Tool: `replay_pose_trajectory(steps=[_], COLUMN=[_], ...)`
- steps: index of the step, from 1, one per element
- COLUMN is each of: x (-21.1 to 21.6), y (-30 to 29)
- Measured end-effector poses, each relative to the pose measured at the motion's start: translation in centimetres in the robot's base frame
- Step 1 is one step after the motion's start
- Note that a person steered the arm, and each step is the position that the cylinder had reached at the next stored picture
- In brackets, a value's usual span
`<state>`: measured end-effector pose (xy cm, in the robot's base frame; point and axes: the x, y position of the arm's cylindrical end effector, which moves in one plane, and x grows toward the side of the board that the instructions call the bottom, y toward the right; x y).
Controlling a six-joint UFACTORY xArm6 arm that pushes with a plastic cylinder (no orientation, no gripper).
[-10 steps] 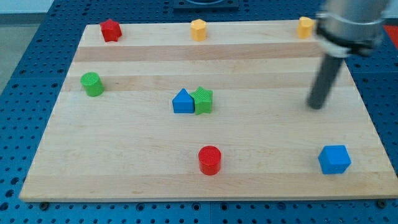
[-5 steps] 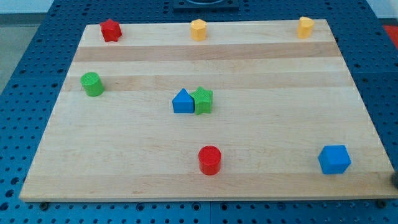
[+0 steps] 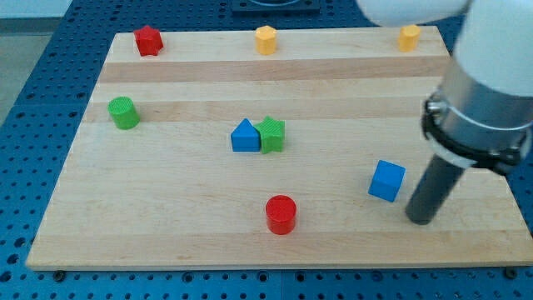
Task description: Push the blue cube into green star
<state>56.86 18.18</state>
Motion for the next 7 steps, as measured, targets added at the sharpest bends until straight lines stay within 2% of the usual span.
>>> replay_pose_trajectory(steps=[1, 2, 4, 7], x=[-2.1, -4.2, -5.2, -7.0], y=[0.5, -3.8, -14.0, -18.0])
